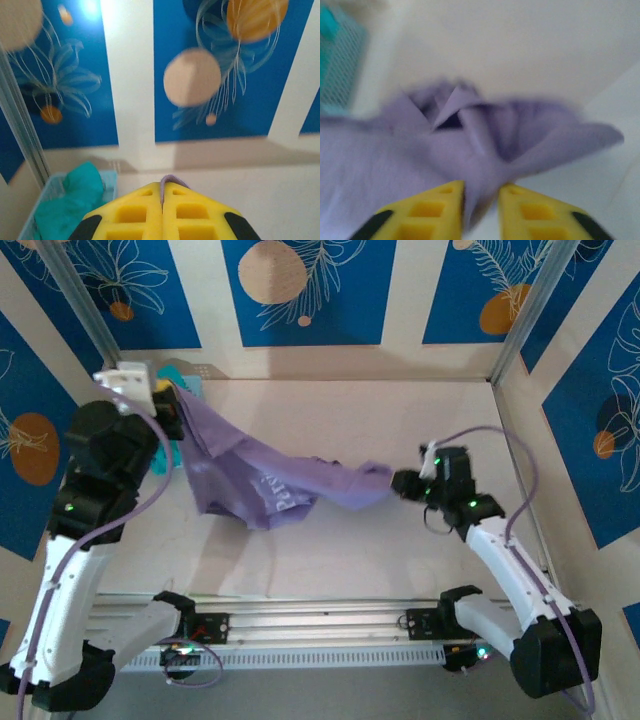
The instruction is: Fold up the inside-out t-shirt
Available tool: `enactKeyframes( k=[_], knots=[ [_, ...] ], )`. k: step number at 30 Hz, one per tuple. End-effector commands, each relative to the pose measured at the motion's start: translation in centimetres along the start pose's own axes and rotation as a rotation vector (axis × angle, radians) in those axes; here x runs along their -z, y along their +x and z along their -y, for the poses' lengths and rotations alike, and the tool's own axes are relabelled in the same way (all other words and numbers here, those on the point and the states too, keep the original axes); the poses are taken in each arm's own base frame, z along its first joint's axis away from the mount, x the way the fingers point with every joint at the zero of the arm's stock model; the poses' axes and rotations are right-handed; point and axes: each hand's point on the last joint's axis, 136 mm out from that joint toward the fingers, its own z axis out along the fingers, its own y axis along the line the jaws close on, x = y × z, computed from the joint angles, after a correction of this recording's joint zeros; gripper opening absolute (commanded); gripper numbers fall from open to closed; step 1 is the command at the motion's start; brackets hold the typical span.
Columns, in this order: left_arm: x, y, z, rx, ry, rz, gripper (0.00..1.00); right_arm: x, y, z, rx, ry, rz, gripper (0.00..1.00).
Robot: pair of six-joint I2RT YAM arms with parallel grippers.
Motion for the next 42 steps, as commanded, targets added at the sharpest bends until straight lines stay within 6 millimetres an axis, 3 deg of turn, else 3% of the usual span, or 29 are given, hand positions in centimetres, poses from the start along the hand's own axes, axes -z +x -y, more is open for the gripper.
enactKeyframes(
  k=[1, 3, 7, 12, 17, 22, 25, 29, 35, 42],
  knots=[
    [-0.3, 6.1, 0.8, 0.013, 0.059, -0.14, 0.0, -0.6, 2.1, 0.1, -0.015, 0.029, -0.024, 0.35],
    [-0.4, 8.6, 0.8, 0.013, 0.06, -0.185, 0.0, -1.0, 2.6, 0.3, 0.014, 0.052, -0.05, 0.43],
    [-0.8, 12.4, 1.2, 0.012, 0.079, -0.27, 0.0, -2.6, 1.4, 0.6, 0.059, 0.121, -0.09, 0.47],
    [-1.6, 14.5, 1.9, 0.015, 0.117, -0.312, 0.0, -7.1, 0.1, 0.4, 0.126, 0.159, -0.193, 0.47],
    [-2.0, 15.2, 2.3, 0.021, 0.142, -0.333, 0.0, -10.7, 1.1, -0.5, 0.23, 0.168, -0.351, 0.46],
    [-2.1, 15.8, 2.5, 0.038, 0.16, -0.344, 0.0, -11.5, 4.1, -0.8, 0.434, 0.243, -0.46, 0.46],
    [-2.3, 15.8, 2.6, 0.057, 0.178, -0.346, 0.0, -12.2, 4.6, -1.0, 0.491, 0.252, -0.479, 0.47],
    [-2.3, 15.7, 2.7, 0.072, 0.188, -0.343, 0.0, -13.5, 4.5, -1.3, 0.525, 0.254, -0.493, 0.48],
    [-2.4, 15.9, 2.5, 0.072, 0.188, -0.348, 0.0, -14.4, 2.7, -1.9, 0.568, 0.254, -0.44, 0.38],
    [-2.4, 16.0, 2.5, 0.073, 0.188, -0.35, 0.0, -15.2, 2.7, -2.2, 0.55, 0.207, -0.462, 0.44]
  ],
)
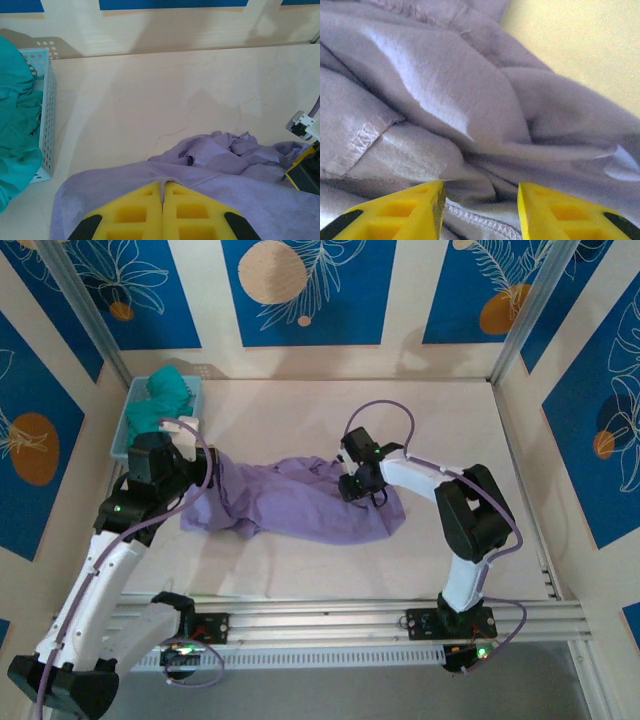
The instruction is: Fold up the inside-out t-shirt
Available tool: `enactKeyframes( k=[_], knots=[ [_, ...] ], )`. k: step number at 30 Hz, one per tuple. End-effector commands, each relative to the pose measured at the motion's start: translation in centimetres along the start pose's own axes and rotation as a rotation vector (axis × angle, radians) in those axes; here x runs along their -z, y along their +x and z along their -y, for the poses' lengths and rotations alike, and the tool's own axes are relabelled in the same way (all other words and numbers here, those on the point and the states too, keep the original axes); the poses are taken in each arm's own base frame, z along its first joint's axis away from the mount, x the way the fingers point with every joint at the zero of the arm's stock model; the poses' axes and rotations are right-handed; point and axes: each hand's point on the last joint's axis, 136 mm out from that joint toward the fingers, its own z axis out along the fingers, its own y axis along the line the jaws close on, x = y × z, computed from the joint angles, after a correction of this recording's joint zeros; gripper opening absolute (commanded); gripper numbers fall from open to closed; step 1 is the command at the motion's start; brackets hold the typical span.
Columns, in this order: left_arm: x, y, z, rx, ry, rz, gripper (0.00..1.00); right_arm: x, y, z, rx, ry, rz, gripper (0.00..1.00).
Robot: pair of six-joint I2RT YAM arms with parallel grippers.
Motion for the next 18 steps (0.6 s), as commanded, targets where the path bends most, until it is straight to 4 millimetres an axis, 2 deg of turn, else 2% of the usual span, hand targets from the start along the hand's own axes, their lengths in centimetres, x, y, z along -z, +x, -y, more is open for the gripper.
enactKeyframes(
  k=[1, 6, 8, 11, 14, 18],
  knots=[
    [-0.2, -0.3, 0.0, 0.015, 0.015, 0.017, 0.0, -0.4, -0.5, -0.8, 0.026, -0.047, -0.001, 0.45],
    [-0.3, -0.2, 0.1, 0.023, 0.028, 0.011, 0.0, -0.8, -1.6, -3.1, 0.038, -0.163, 0.011, 0.47],
    [-0.4, -0.2, 0.0, 0.024, 0.027, 0.011, 0.0, -1.0, -2.0, -3.7, 0.038, -0.193, 0.009, 0.45],
    [-0.4, -0.2, -0.1, 0.025, 0.021, 0.007, 0.0, -1.1, -2.4, -3.2, 0.025, -0.174, 0.005, 0.21],
    [-0.2, -0.3, -0.6, 0.028, -0.006, 0.008, 0.0, 0.7, -2.6, -1.9, -0.026, -0.173, 0.038, 0.07],
    [0.9, -1.5, -2.1, 0.041, -0.071, 0.033, 0.0, 5.7, -2.5, -0.9, -0.167, -0.331, 0.143, 0.0]
  ],
)
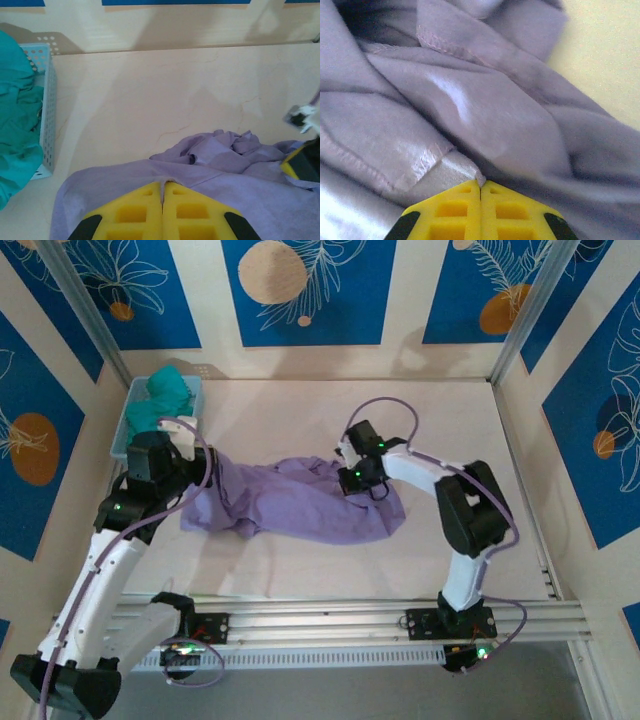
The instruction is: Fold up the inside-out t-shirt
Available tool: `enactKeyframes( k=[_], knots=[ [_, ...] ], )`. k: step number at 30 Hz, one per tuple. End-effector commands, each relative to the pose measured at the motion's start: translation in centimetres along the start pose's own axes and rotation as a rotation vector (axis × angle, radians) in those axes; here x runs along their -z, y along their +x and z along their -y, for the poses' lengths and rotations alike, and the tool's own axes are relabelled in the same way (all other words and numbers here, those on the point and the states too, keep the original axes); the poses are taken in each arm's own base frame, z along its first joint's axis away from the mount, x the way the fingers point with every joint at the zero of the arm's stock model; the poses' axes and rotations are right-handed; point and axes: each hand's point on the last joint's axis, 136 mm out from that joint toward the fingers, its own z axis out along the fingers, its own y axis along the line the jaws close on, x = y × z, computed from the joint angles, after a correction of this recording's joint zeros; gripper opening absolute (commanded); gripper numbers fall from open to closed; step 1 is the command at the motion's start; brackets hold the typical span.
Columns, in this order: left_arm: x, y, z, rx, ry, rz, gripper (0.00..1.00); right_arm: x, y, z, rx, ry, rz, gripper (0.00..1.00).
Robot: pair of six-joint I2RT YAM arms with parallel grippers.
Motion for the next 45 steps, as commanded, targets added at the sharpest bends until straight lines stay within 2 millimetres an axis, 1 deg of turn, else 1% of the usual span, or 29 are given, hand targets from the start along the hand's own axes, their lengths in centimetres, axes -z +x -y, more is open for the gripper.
enactKeyframes(
  k=[1, 4, 6, 9, 11, 12, 14, 16, 18, 20, 24, 25, 27, 30, 32, 36, 39, 43, 45],
  knots=[
    [1.5, -2.2, -1.7, 0.035, -0.066, 0.054, 0.0, 5.7, -1.0, -0.8, -0.128, -0.187, 0.128, 0.0],
    [2.5, -3.7, -3.0, 0.079, -0.09, 0.076, 0.0, 8.2, 0.0, -0.2, -0.24, -0.296, 0.179, 0.0],
    [2.9, -4.5, -3.6, 0.098, -0.11, 0.092, 0.0, 8.8, 0.8, 0.6, -0.301, -0.305, 0.193, 0.0],
    [2.7, -5.3, -4.0, 0.125, -0.109, 0.112, 0.0, 8.5, 1.8, 2.5, -0.363, -0.226, 0.216, 0.0],
    [1.9, -5.1, -3.8, 0.128, -0.091, 0.097, 0.0, 7.7, 2.1, 3.1, -0.373, -0.19, 0.208, 0.0],
    [1.4, -4.7, -3.6, 0.132, -0.073, 0.079, 0.0, 7.1, 2.2, 3.4, -0.371, -0.169, 0.191, 0.04],
    [0.3, -3.9, -3.2, 0.139, -0.033, 0.048, 0.0, 5.9, 2.5, 3.8, -0.337, -0.095, 0.143, 0.09],
    [-0.4, -3.1, -2.8, 0.142, -0.004, 0.022, 0.0, 4.8, 3.0, 4.4, -0.264, 0.03, 0.093, 0.17],
    [-0.7, -2.8, -2.6, 0.143, 0.007, 0.012, 0.0, 4.4, 3.1, 4.6, -0.177, 0.146, 0.073, 0.23],
    [-0.7, -2.8, -2.6, 0.138, 0.011, 0.015, 0.0, 4.3, 3.1, 4.2, -0.084, 0.223, 0.081, 0.3],
    [-0.8, -2.7, -2.5, 0.135, 0.021, 0.018, 0.0, 3.9, 3.0, 2.0, 0.108, 0.308, 0.102, 0.4],
    [-0.9, -2.6, -2.4, 0.137, 0.027, 0.017, 0.0, 3.6, 3.0, 1.6, 0.147, 0.322, 0.101, 0.42],
    [-1.0, -2.6, -2.3, 0.137, 0.033, 0.015, 0.0, 3.1, 3.2, 1.3, 0.193, 0.357, 0.086, 0.46],
    [-0.9, -2.5, -2.2, 0.138, 0.037, 0.018, 0.0, 2.4, 3.2, 1.7, 0.226, 0.426, 0.057, 0.49],
    [-0.8, -2.6, -2.2, 0.135, 0.037, 0.023, 0.0, 2.3, 3.1, 2.1, 0.239, 0.471, 0.047, 0.52],
    [-0.8, -2.5, -2.1, 0.136, 0.04, 0.024, 0.0, 3.5, 2.5, 3.1, 0.23, 0.562, 0.056, 0.54],
    [-0.8, -2.6, -2.2, 0.134, 0.04, 0.027, 0.0, 3.8, 2.3, 3.2, 0.235, 0.572, 0.067, 0.55],
    [-0.8, -2.5, -2.1, 0.134, 0.042, 0.027, 0.0, 3.9, 2.3, 4.4, 0.197, 0.598, 0.05, 0.55],
    [-0.8, -2.5, -2.1, 0.133, 0.046, 0.027, 0.0, 3.7, 2.1, 3.9, 0.197, 0.559, 0.056, 0.54]
  ],
)
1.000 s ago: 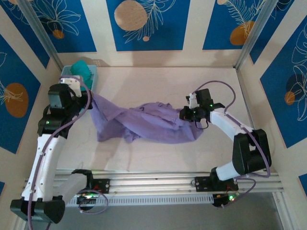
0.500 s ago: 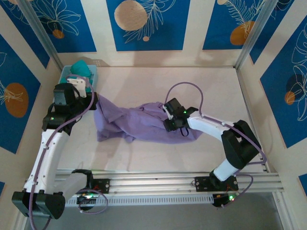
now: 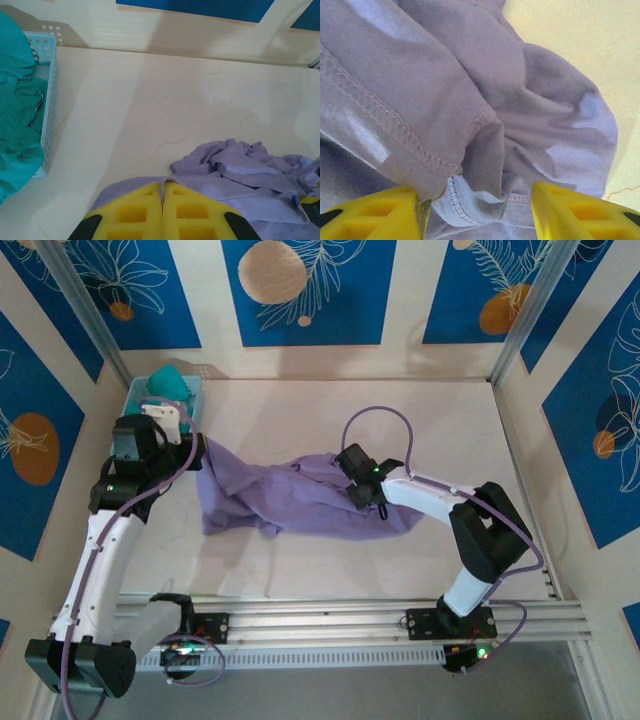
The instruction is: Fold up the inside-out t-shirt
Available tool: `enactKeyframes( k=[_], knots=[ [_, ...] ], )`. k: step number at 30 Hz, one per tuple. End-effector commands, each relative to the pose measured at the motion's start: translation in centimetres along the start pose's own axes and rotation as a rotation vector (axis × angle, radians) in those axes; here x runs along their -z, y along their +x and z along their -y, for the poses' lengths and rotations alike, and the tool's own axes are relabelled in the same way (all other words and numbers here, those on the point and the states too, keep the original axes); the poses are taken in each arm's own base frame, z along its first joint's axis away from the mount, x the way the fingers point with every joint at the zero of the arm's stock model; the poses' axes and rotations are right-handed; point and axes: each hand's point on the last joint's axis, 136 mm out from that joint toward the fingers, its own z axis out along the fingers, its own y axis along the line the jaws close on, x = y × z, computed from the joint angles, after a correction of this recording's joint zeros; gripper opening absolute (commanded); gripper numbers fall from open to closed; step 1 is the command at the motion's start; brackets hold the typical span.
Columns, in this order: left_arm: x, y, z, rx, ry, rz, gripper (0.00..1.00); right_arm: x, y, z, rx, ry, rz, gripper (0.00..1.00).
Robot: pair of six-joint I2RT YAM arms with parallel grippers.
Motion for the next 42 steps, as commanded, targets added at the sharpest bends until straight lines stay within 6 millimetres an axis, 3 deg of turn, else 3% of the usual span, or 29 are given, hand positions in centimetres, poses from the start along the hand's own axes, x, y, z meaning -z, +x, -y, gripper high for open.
enactKeyframes(
  k=[1, 6, 14, 18, 24, 26, 29, 33, 38, 42],
  knots=[
    [0.6, -0.7, 0.4, 0.001, 0.026, 0.041, 0.0, 0.5, -1.1, 0.0, -0.004, -0.019, 0.025, 0.53],
    [0.6, -0.6, 0.4, -0.001, 0.03, 0.041, 0.0, 0.3, -2.0, -2.2, 0.051, -0.092, 0.059, 0.45],
    [0.6, -0.6, 0.6, -0.003, 0.041, 0.043, 0.0, -1.0, -3.1, -3.0, 0.084, -0.105, 0.053, 0.28],
    [0.6, -0.6, 0.6, -0.003, 0.04, 0.042, 0.0, -1.3, -2.9, -2.4, 0.06, -0.092, 0.032, 0.17],
    [0.5, -0.7, 0.6, 0.002, 0.043, 0.042, 0.0, 0.5, -3.2, -0.5, 0.009, -0.087, 0.075, 0.01],
    [0.6, -0.9, 0.7, 0.009, 0.045, 0.047, 0.0, 2.2, -3.7, 0.4, -0.045, -0.128, 0.115, 0.0],
    [1.2, -1.9, 1.0, 0.028, 0.048, 0.072, 0.0, 6.5, -5.3, 2.2, -0.167, -0.28, 0.226, 0.0],
    [3.7, -5.3, 1.7, 0.049, 0.043, 0.159, 0.0, 14.6, -7.7, 6.4, -0.346, -0.518, 0.45, 0.0],
    [10.2, -12.1, 2.2, 0.038, -0.034, 0.356, 0.0, 24.8, -7.9, 13.5, -0.485, -0.627, 0.731, 0.0],
    [18.0, -17.7, 3.2, 0.026, -0.089, 0.563, 0.0, 32.3, -6.3, 17.6, -0.561, -0.637, 0.912, 0.0]
  ],
)
